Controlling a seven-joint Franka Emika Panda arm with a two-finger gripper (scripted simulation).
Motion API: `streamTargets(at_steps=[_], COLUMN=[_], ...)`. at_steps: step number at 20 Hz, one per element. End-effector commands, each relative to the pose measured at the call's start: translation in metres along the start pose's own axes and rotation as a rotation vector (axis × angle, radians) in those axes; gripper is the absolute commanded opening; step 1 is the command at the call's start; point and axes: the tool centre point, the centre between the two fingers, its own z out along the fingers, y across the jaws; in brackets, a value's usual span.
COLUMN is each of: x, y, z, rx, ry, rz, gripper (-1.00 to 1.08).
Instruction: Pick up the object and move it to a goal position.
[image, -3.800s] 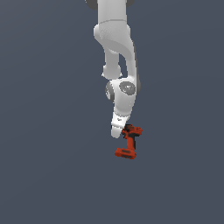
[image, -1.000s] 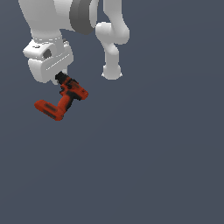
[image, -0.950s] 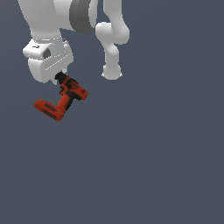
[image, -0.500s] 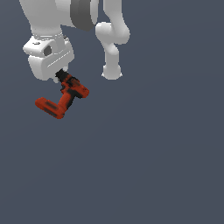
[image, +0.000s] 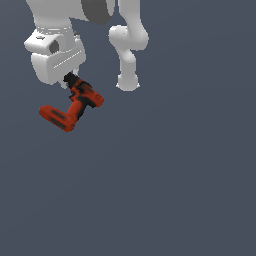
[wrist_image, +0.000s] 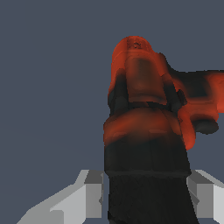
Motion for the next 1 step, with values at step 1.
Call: streamTargets(at_steps=[1], x=[-0.0005], y=[0.0019], z=[-0.0034], rx=[-0.008], ry=[-0.001], rz=[0.001], gripper=[-1.0])
